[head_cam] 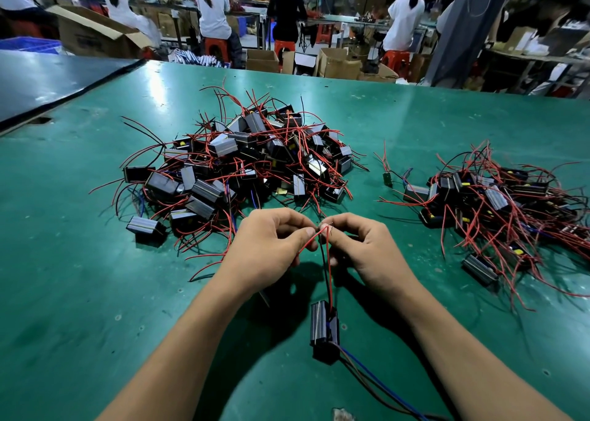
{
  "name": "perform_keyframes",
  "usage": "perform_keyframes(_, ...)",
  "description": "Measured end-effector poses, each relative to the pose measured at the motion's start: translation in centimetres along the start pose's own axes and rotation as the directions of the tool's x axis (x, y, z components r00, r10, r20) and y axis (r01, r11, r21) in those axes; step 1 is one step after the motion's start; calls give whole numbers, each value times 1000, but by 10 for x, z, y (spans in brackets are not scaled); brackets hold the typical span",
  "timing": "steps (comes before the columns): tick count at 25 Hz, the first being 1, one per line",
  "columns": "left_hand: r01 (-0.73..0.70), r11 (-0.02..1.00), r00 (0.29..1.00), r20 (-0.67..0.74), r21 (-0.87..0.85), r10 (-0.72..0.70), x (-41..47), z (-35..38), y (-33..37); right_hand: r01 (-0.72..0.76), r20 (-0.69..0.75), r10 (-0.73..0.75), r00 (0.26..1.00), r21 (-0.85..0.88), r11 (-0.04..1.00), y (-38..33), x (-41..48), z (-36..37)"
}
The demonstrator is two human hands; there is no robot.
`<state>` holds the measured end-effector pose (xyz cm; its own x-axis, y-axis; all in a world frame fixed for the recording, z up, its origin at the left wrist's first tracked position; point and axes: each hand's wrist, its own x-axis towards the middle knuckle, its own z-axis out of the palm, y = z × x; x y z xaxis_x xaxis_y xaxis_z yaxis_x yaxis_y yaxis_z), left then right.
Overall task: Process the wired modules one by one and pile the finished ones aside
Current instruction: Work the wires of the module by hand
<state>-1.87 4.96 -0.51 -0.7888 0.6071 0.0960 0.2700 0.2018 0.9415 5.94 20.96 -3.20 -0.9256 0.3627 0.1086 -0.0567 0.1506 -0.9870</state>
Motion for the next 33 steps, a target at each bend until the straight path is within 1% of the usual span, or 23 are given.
perform_keyframes(1,2,1000,1000,0,-1,-2,0,0,0,-35,18,34,999,54,998,-1,1,1)
perform_keyframes(2,2,1000,1000,0,-8,-2,0,0,0,-85,46,79,996,149,985,-2,2,2)
perform_keyframes(4,1,1000,1000,0,-30,-1,1,0,1,-201,119,169,978,359,912,-4,4,2)
perform_keyframes(5,3,999,1000,0,-44,-3,1,0,1,-238,147,192,970,431,870,-5,4,2)
perform_keyframes(6,6,998,1000,1,-62,-6,1,0,1,-251,162,197,967,466,848,-4,4,2)
perform_keyframes(7,13,997,1000,4,-80,-13,1,0,1,-242,161,188,969,466,851,-3,4,1)
perform_keyframes(8,22,995,1000,9,-96,-21,1,1,1,-211,139,166,976,428,879,-3,3,1)
perform_keyframes(10,38,993,999,21,-112,-36,1,0,1,-105,77,87,993,277,955,-1,1,-1)
perform_keyframes(12,43,992,998,39,-114,-39,1,0,1,1,45,-7,999,135,991,-1,-1,-4)
perform_keyframes(15,57,992,997,58,-108,-51,0,0,1,78,44,-78,996,11,997,-4,-1,-9)
perform_keyframes(18,71,994,996,54,-85,-67,0,1,2,94,35,-91,995,-79,992,-6,-1,-8)
perform_keyframes(20,75,996,995,66,-38,-72,0,0,2,98,27,-95,995,-113,989,-7,-1,-8)
perform_keyframes(22,64,998,997,49,-1,-64,0,-1,1,52,41,-49,998,-60,997,-6,-1,-7)
perform_keyframes(24,60,998,998,26,-26,-59,0,-1,2,-64,95,54,994,106,992,-7,-1,-4)
perform_keyframes(26,62,995,998,24,-78,-60,-1,-1,4,-199,184,148,972,304,932,-7,0,-1)
perform_keyframes(28,68,991,997,31,-117,-65,-1,0,4,-309,261,210,942,435,846,-7,3,1)
perform_keyframes(29,71,989,997,29,-129,-68,-1,-1,4,-329,272,223,936,454,828,-6,4,1)
perform_keyframes(30,75,988,997,23,-136,-73,0,0,4,-322,257,225,940,446,835,-5,5,1)
perform_keyframes(33,87,984,996,7,-152,-87,0,-1,4,-207,131,169,977,366,907,-1,4,-2)
